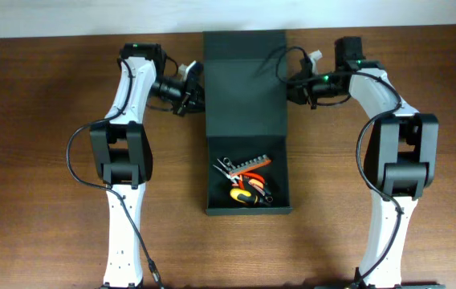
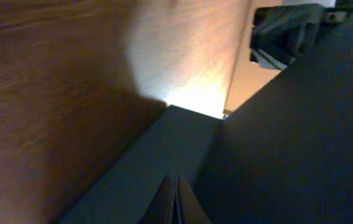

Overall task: Pack container
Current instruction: 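Tilt the lid forward over the box with both grippers, then lower the lid shut onto the box with both grippers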

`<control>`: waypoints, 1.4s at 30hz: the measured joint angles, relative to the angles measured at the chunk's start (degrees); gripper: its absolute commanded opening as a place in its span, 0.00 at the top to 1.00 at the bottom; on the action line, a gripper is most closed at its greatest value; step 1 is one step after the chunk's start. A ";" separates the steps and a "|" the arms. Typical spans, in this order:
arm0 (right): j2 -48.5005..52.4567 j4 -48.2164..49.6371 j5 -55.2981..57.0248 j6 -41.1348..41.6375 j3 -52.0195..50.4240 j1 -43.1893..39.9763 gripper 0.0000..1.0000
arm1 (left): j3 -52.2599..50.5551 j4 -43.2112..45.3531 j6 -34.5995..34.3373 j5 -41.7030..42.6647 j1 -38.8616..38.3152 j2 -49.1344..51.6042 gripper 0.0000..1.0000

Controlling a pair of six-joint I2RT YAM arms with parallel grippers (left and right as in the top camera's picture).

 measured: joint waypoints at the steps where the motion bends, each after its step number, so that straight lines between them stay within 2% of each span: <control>1: 0.00 -0.22 -0.33 -0.07 0.09 0.07 0.96 | 1.05 -0.50 0.13 0.02 -0.04 0.00 0.98; 12: -0.68 -3.34 -1.38 -0.13 0.11 0.09 0.96 | 10.69 -4.17 1.33 0.26 -0.07 0.00 0.98; 24: -8.11 -7.48 -1.88 -0.55 0.11 0.09 0.96 | 11.04 -4.37 1.33 1.75 -0.33 -2.43 0.98; 42: -20.92 -34.77 5.14 -14.75 0.22 0.50 0.96 | 11.23 -4.50 0.85 2.34 -1.66 -13.57 0.98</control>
